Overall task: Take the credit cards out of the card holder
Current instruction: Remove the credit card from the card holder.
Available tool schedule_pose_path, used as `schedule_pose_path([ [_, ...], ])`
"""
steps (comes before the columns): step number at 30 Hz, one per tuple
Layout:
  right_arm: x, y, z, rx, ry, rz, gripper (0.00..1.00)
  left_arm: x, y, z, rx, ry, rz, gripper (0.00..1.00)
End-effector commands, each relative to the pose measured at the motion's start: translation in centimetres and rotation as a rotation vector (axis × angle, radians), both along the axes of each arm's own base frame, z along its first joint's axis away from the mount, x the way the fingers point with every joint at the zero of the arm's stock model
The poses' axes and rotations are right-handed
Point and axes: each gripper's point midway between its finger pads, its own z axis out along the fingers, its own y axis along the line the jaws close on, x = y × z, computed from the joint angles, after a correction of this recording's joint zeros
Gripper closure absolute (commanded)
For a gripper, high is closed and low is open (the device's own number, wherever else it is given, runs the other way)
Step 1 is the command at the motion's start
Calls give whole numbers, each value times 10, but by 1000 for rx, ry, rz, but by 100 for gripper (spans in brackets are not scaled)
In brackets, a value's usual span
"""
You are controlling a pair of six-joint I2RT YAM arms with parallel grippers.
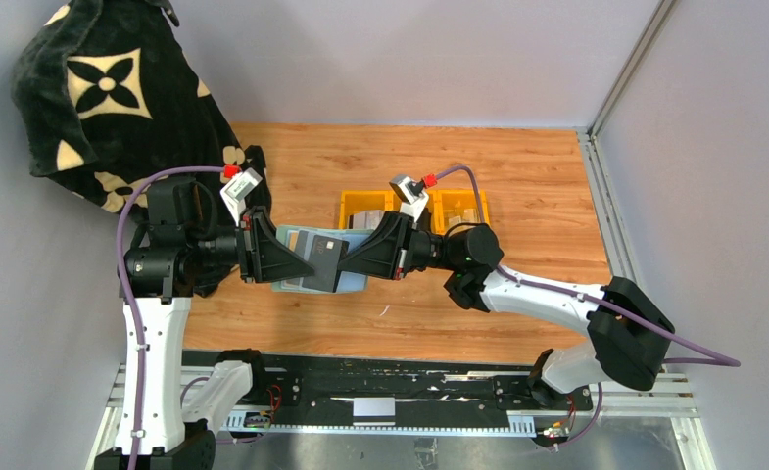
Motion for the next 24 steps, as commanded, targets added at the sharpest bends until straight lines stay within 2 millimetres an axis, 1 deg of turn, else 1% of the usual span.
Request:
schedule_pose_path([
  [1, -9, -12, 16, 81, -33, 31, 85, -7, -1, 11, -13, 2, -11, 98],
  [4, -8, -9, 19, 83, -34, 41, 85, -7, -1, 11, -12, 2, -10, 98],
  [8, -7, -5, 20, 71, -43, 39, 84, -8, -1, 12, -11, -1, -8, 98],
  [11, -2, 6, 11, 0, -42, 11, 81, -7, -1, 12, -10, -3, -8, 98],
  [12, 0, 9, 7, -25, -34, 2, 82, -7, -1, 12, -10, -1, -8, 98],
  [14, 2, 8, 7, -28, -33, -16, 89, -7, -1, 12, -12, 0, -10, 98],
  [16, 1, 6, 9, -14, -36, -22, 99, -8, -1, 12, -12, -6, -11, 98],
  [24, -3, -6, 9, 37, -26, -15, 100, -10, -1, 16, -16, -9, -15, 98],
])
